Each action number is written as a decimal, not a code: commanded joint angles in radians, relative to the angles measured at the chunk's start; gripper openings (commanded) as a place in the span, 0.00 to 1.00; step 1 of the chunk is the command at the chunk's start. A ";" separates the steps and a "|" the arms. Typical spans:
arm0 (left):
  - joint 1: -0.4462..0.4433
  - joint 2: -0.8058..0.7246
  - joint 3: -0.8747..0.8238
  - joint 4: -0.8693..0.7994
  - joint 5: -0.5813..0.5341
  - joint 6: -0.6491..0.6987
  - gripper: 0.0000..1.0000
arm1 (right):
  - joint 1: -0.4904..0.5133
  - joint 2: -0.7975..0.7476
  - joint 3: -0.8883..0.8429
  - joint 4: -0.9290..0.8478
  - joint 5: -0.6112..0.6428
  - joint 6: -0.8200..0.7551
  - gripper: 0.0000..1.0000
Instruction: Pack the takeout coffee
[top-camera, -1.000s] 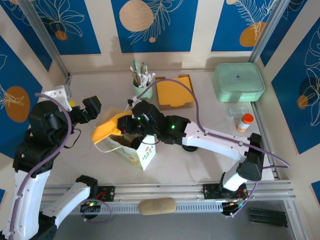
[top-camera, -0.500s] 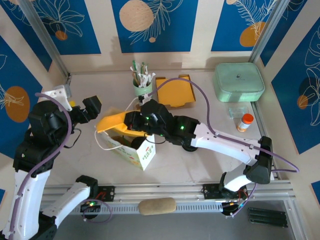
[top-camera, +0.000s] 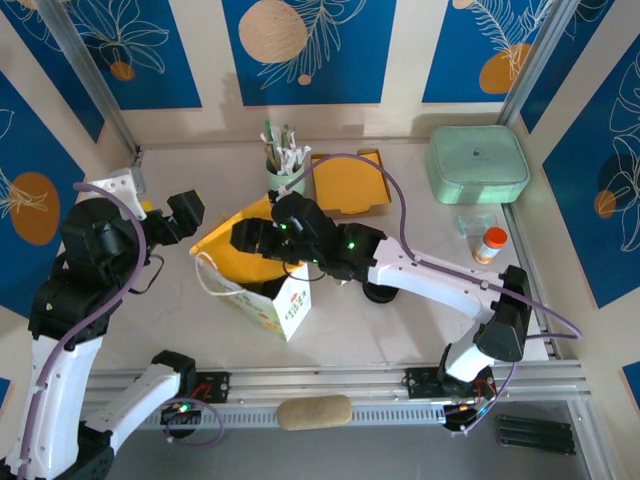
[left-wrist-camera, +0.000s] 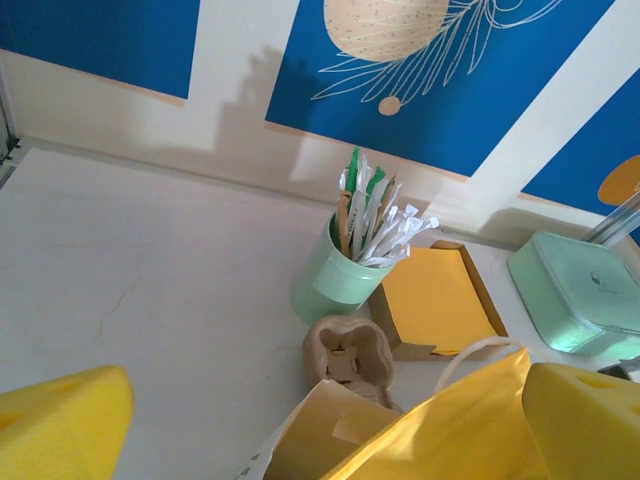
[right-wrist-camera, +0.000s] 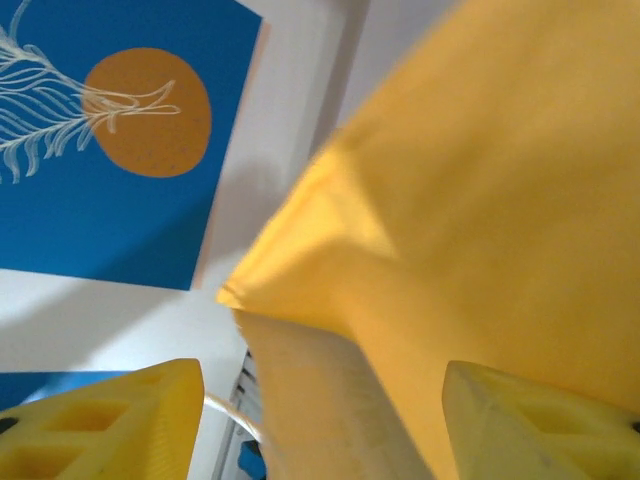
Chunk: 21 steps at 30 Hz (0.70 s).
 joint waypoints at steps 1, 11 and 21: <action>0.008 0.001 0.007 0.015 0.010 -0.008 0.99 | 0.001 0.006 0.062 0.007 -0.084 -0.036 0.70; 0.009 0.006 0.008 0.018 0.013 -0.007 0.99 | 0.003 -0.033 0.131 -0.061 -0.062 -0.166 0.73; 0.007 0.008 0.003 0.027 0.019 -0.012 0.99 | -0.051 -0.107 0.086 -0.236 0.088 -0.264 0.72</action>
